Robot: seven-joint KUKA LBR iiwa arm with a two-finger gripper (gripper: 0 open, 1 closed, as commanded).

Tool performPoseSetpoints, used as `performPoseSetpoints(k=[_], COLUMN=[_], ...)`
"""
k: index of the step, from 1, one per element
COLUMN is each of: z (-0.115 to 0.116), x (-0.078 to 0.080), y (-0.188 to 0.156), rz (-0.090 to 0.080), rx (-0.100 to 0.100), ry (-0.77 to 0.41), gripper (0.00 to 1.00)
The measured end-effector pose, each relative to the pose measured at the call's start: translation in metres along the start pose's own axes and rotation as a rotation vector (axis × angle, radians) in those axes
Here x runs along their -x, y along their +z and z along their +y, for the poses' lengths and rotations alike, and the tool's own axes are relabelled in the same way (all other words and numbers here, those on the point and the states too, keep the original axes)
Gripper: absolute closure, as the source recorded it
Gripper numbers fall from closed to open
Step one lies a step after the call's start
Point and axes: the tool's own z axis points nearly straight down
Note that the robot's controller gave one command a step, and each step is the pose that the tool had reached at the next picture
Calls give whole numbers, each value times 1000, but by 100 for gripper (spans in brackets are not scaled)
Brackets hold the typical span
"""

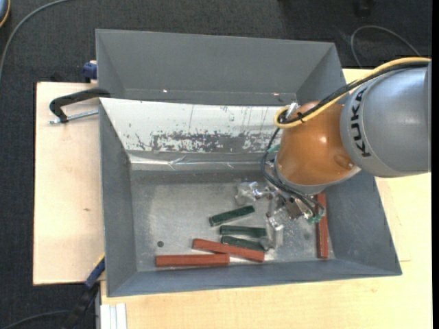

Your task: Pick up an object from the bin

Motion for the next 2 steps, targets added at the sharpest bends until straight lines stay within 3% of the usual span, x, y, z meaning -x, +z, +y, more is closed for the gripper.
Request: performPoseSetpoints(k=[1, 2], z=[57, 56], x=[46, 46], y=[-3, -3], rz=[-13, -11], rx=[0, -1], ry=[254, 257], gripper=[0, 100])
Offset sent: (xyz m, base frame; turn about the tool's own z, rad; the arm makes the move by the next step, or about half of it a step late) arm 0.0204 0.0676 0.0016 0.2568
